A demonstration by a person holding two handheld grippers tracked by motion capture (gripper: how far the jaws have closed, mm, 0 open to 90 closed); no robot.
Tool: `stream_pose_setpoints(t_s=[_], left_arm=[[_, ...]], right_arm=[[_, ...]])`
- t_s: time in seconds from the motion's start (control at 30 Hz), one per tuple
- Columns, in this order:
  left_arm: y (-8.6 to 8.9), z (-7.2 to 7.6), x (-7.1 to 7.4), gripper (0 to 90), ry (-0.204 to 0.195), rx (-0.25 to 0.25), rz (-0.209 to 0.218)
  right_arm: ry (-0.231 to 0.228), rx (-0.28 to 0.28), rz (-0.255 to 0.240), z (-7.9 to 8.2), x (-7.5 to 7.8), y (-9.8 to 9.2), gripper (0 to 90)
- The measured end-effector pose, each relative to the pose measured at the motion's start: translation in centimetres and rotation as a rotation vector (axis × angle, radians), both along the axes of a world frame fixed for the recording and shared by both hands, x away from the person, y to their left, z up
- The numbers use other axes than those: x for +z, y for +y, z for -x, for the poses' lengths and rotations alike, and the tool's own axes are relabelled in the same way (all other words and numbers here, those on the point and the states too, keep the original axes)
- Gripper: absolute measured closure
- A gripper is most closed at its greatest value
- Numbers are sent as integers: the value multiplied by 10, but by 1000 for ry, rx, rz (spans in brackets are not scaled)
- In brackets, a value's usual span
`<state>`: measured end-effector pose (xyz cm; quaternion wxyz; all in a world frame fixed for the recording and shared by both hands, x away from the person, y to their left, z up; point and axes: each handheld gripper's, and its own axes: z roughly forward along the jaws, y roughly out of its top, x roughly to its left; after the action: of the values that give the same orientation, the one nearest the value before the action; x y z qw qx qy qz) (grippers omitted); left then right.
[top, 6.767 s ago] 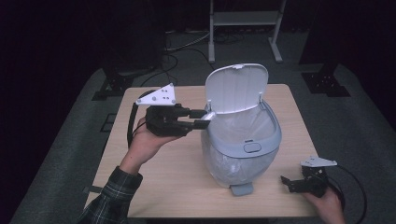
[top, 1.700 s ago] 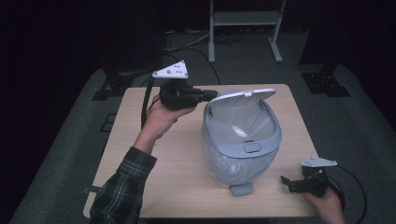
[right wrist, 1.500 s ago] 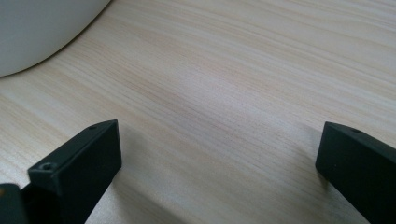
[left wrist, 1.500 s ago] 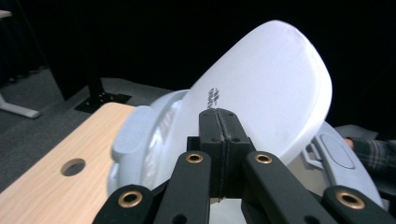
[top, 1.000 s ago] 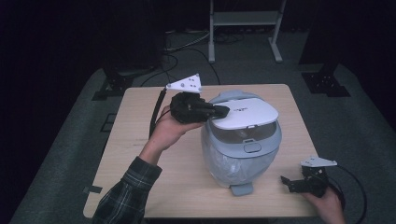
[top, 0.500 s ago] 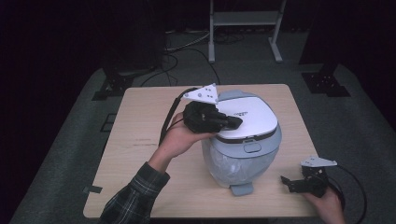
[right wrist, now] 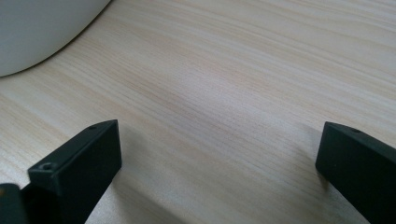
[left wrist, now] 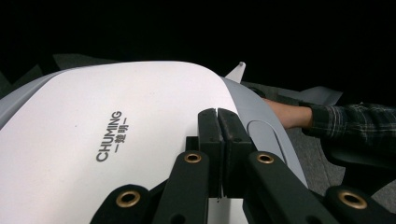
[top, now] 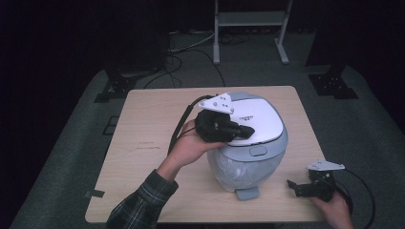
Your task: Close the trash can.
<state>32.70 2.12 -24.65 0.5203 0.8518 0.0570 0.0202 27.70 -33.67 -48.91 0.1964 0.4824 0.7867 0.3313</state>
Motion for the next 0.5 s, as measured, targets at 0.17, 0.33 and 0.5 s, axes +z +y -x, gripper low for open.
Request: stream_pose_setpoints(t_s=[0.17,0.33,0.5], left_arm=[[-4,3,-2,888,-2,-4,-16],[-9,5,-3,883,3,-5,-11],[-14,5,-3,900,17,5,-20]], right_arm=[[0,0,0,0,0,0,0],[0,0,0,0,0,0,0],[0,0,0,0,0,0,0]])
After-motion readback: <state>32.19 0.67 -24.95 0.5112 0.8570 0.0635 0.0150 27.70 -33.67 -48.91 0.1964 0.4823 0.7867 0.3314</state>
